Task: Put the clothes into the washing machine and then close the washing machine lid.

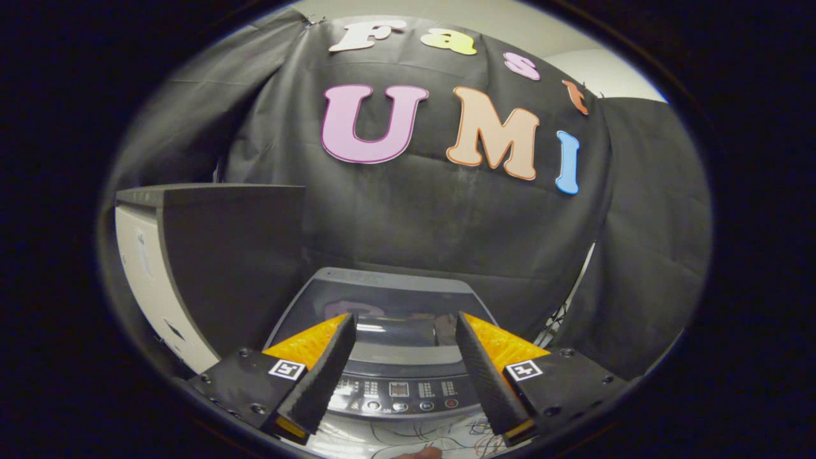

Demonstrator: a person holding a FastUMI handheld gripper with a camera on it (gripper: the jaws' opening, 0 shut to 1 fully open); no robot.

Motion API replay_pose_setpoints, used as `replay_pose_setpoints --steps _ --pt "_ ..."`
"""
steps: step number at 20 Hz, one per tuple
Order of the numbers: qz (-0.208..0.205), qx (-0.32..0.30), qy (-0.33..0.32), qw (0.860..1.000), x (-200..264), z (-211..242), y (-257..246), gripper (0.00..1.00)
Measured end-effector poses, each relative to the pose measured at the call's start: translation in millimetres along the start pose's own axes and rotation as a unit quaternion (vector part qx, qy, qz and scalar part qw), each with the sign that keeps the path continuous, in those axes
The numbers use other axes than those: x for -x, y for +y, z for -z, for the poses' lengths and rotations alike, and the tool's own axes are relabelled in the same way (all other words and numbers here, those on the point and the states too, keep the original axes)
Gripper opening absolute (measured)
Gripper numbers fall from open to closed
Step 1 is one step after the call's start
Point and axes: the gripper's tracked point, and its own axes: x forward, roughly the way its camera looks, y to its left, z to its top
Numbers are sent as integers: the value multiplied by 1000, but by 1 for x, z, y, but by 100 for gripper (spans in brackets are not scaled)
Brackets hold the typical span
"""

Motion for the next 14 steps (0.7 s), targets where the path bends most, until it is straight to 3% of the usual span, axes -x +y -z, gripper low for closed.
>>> replay_pose_setpoints --steps 6,14 --pt "-12 -49 -25 998 29 23 -3 98" --pt "6 -94 -81 992 75 22 -23 98"
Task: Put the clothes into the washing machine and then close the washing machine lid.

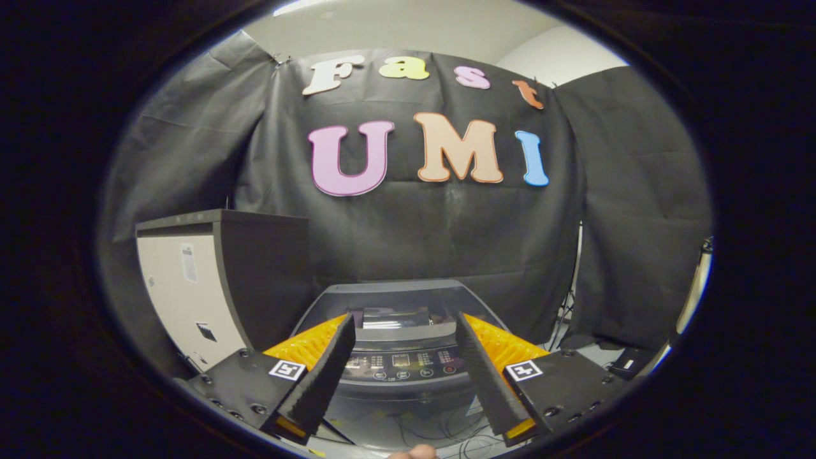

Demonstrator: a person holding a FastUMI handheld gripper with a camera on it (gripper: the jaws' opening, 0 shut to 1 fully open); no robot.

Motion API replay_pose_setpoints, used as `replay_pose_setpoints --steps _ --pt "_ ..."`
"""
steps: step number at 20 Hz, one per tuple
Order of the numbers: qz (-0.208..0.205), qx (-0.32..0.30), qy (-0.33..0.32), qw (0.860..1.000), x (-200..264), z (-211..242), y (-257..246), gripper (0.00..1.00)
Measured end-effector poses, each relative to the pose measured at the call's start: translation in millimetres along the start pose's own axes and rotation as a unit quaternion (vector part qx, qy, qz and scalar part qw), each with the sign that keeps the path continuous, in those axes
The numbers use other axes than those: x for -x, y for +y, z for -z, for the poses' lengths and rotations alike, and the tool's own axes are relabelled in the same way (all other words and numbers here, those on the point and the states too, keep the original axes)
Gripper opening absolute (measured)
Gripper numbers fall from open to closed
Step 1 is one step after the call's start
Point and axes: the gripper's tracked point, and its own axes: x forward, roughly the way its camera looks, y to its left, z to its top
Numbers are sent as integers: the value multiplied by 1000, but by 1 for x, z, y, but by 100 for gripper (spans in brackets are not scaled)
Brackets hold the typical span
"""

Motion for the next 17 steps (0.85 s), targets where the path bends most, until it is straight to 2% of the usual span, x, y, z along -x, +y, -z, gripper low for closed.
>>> replay_pose_setpoints --steps 2,6,11,17 --pt "1 14 -6 1000 8 -4 -5 98" --pt "-40 29 7 999 17 -3 7 98" --pt "-40 73 12 996 13 -2 5 98" --pt "5 73 39 997 21 33 -12 98"
